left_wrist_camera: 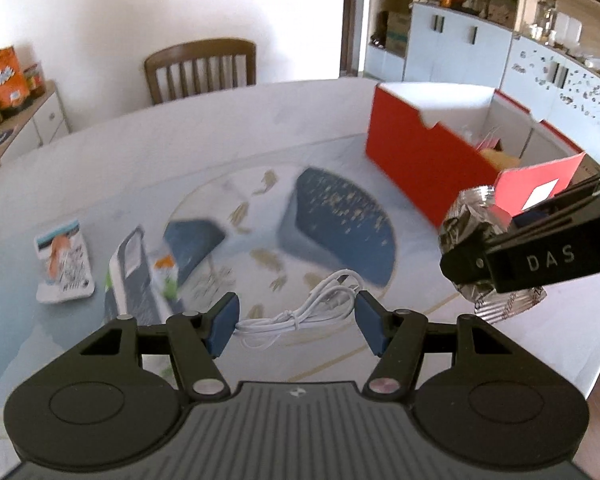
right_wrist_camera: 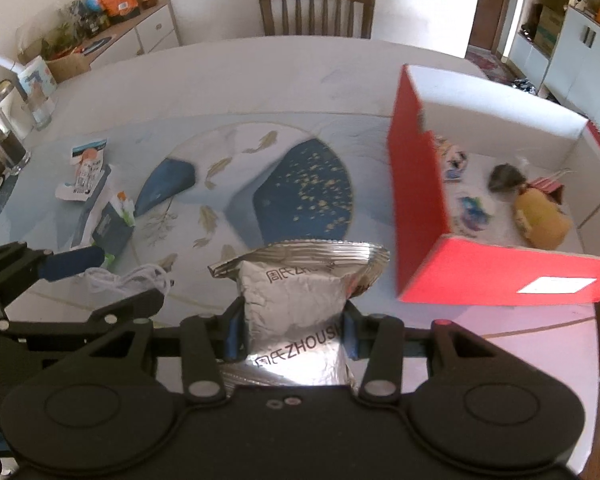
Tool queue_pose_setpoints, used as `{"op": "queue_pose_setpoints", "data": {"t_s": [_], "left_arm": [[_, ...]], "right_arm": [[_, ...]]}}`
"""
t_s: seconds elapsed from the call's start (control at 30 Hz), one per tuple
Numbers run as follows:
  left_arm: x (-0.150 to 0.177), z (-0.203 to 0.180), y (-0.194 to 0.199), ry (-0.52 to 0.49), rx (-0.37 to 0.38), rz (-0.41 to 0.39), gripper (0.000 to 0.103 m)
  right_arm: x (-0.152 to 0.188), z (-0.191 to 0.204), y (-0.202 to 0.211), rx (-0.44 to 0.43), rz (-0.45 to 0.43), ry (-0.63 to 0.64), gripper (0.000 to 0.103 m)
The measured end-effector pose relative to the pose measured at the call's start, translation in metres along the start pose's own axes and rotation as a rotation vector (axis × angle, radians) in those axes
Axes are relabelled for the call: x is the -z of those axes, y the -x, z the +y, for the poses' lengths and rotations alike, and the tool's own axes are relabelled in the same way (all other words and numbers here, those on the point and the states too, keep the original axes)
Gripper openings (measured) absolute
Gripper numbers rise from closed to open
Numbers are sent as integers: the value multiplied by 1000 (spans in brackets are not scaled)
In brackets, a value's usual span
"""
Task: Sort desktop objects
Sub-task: 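Carry the silver foil snack bag with the right tool over the red box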
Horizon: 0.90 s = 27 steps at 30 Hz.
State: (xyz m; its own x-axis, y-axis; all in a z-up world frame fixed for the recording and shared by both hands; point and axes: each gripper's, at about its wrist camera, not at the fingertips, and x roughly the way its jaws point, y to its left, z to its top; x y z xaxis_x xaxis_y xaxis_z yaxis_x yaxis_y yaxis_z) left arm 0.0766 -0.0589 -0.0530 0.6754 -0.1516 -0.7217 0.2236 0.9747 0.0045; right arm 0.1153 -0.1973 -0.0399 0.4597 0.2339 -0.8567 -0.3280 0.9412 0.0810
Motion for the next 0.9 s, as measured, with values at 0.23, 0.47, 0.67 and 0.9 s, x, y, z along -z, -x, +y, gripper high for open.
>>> {"op": "queue_pose_setpoints", "data": {"t_s": [0.23,0.47,0.67,0.9], "left_arm": [[-27,-27,5,-43,20,-59,63],[-61,-52,8,-71,37,-125,63],[-88,-81,6,-105,63,-170,63],[-114,-112,-4,-134,80,-198,63]], "right_arm": [[-1,-26,26,30,-46,-20,45],[-6,-58,46,56,-99,-45,45],[-13,-85,59,79,-143,-51,45],[-17,-121,69,112,-177,-65,45]]}}
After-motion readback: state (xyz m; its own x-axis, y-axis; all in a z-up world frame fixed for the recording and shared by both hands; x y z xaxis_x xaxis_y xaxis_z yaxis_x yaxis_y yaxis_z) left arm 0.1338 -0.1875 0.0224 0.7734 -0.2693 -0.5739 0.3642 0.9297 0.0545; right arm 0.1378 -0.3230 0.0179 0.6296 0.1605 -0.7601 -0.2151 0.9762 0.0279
